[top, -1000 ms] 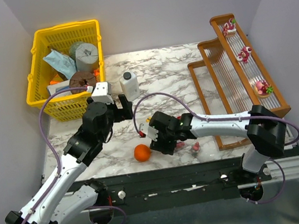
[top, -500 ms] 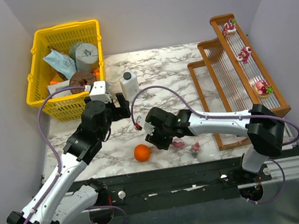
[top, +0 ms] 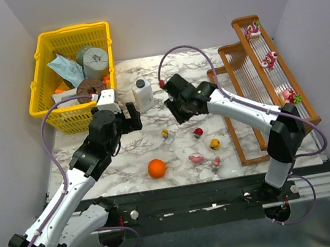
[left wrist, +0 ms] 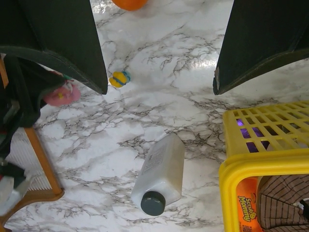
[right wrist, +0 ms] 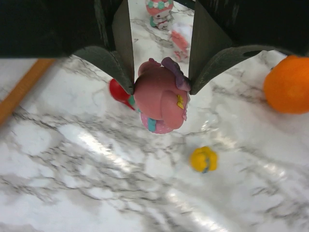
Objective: Place and organize the plastic toys onto the shelf
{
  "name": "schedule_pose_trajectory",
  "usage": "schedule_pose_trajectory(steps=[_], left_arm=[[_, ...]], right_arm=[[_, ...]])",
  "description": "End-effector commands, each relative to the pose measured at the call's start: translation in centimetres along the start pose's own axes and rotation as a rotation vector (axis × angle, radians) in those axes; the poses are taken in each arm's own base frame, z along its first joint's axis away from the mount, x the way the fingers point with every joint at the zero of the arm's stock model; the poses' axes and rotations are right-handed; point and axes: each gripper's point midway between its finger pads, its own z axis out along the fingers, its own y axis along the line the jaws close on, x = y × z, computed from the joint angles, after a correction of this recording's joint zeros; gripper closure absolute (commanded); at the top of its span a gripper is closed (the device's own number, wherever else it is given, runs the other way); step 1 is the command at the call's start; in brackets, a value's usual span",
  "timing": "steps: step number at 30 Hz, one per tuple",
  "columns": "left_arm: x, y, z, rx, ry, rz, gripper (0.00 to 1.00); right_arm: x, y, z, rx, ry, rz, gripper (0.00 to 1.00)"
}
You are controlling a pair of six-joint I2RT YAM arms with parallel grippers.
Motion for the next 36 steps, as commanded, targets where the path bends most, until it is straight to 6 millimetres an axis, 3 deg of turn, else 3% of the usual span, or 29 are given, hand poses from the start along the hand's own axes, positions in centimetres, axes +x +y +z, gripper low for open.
schedule_pose_trajectory(steps=[1,10,16,25,36], left_arm=[[-1.1,-0.4,-0.1,0.017,-0.011,-0.025,0.01],[0.1,-0.4,0.6,0.040,0.034,-0.025,0.01],[0.5,-0.4,1.0,0.064,0.046,-0.033,0.01],[1.0,0.1,1.7,0.061,0.066,-0.033,0.01],[1.4,0.2,2.0,0.061,0.076,-0.033,0.01]], right_arm=[[0.9,-7.5,0.8,0.244,0.124,0.213,0.99],[1.6,-18.3,1.9,0.530,0.167,0.410,0.99],[1.6,-22.7,2.3,0.618,0.149,0.501,0.99],[2.1,-25.4,3.7,0.713,0.161,0.544,0.99],[2.3,-26.3,5.6,0.727,0.160,0.561,0.99]])
